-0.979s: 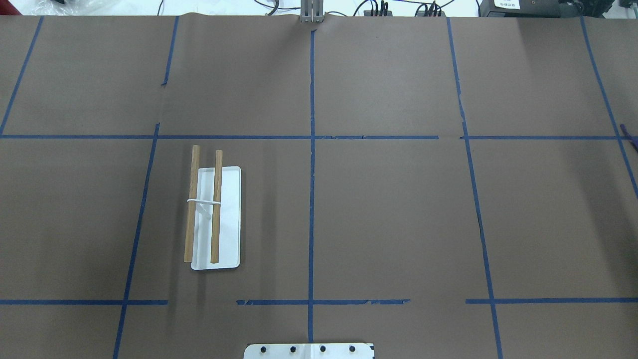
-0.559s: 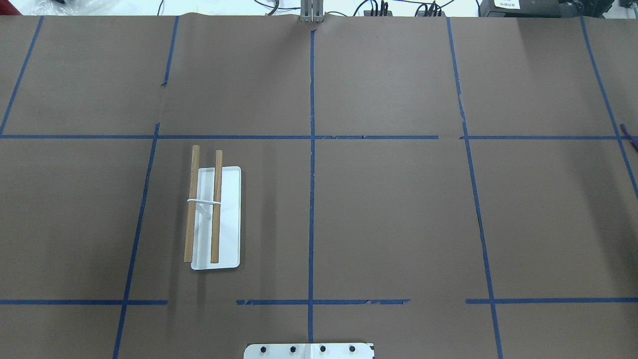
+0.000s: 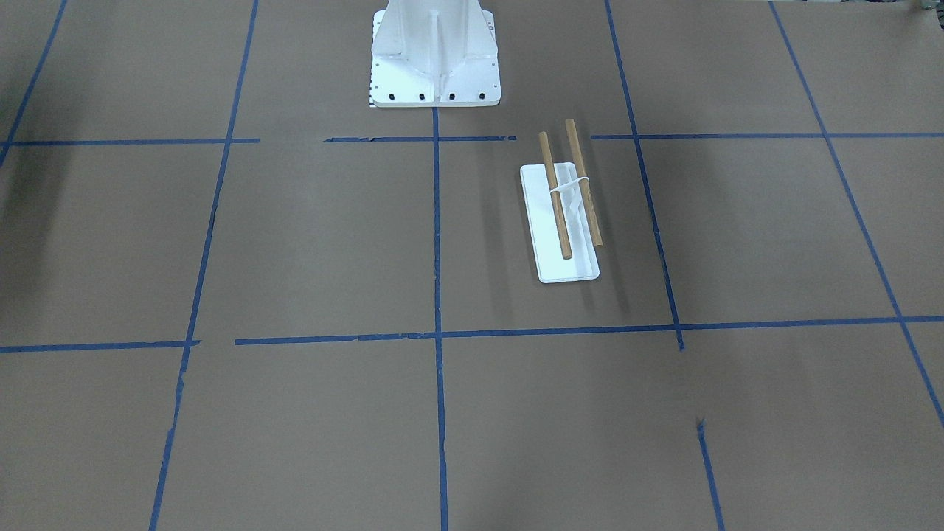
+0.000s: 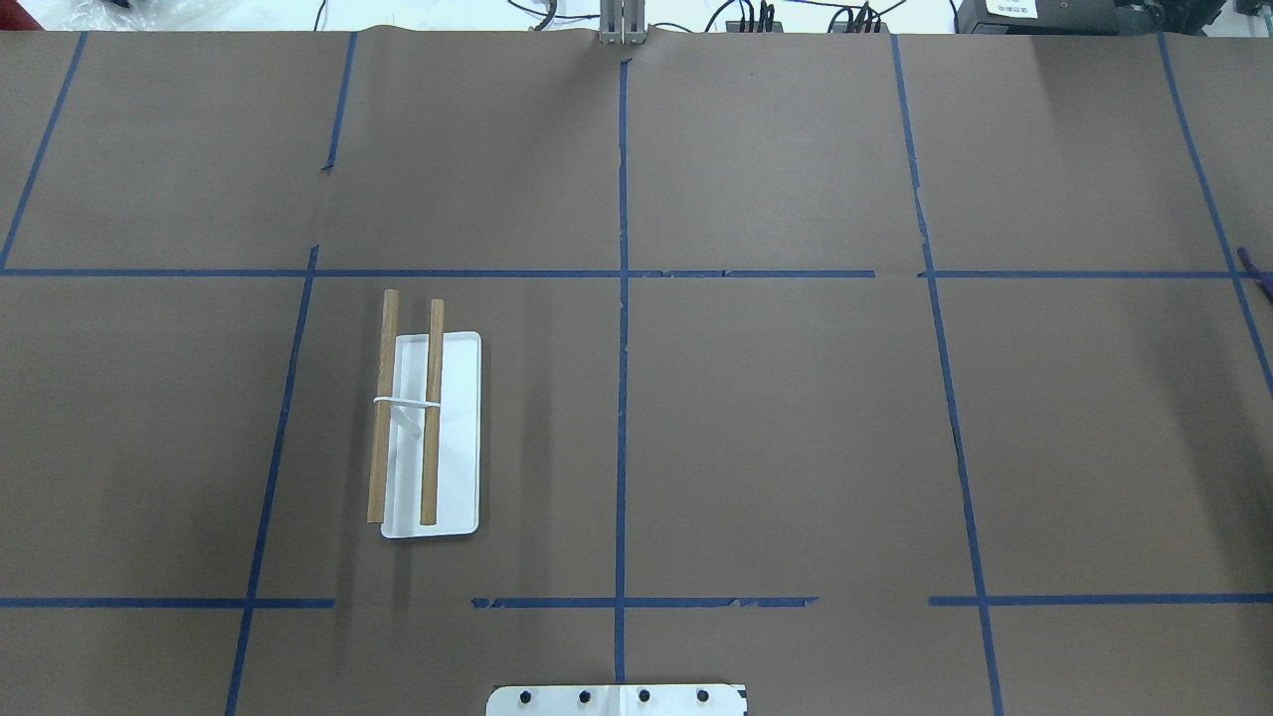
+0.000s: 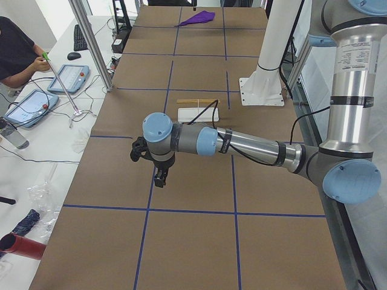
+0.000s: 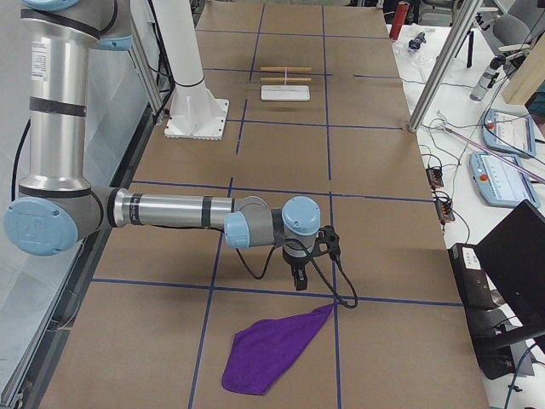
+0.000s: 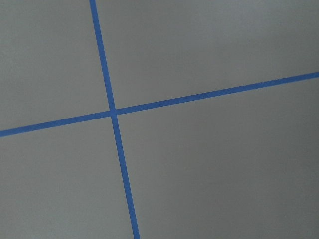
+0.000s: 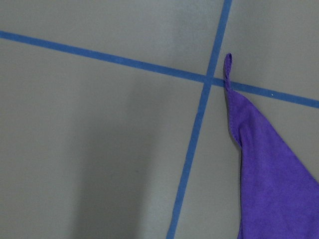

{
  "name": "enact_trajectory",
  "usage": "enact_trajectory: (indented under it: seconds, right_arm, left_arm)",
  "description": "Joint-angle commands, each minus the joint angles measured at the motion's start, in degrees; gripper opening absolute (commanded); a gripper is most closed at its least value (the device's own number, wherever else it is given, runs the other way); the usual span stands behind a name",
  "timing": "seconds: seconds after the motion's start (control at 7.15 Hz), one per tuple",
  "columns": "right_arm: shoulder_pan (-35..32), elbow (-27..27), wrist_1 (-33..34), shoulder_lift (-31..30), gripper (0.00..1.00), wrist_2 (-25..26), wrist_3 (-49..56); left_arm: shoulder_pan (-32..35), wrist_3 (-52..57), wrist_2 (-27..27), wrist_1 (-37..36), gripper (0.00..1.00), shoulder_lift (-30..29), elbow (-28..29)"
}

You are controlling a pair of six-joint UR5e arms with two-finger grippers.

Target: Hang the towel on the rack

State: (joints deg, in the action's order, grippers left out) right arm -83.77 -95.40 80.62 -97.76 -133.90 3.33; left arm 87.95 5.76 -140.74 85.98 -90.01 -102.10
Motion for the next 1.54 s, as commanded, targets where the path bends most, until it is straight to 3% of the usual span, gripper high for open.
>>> enact_trajectory:
  seconds: [0.0,0.42,0.98,1.26,1.4]
  right_arm:
    - [1.86,1.34,-3.26,-4.43,1.00,3.64,0.62]
    - [2.74,17.13,-26.34,-5.68,0.92,4.35,0.89]
    - [3.88,19.37,-26.57,-7.70,0.82,4.00,1.24]
    - [3.97,19.55,-26.57,-8.14,0.63,4.00,1.15]
    - [3.97,19.64,-26.57,-8.14,0.60,4.00,1.15]
  left_arm:
    - [-0.50,-0.05,-0.42,3.64,1.00,0.01,0.15]
    - [-0.76,-0.40,-0.50,4.28,1.00,0.01,0.33]
    - [-0.85,-0.40,-0.59,4.28,1.00,0.01,0.33]
    - [-0.85,-0.49,-1.20,4.28,1.00,0.10,0.24]
    - [-0.85,-0.49,-1.38,4.19,1.00,0.10,0.24]
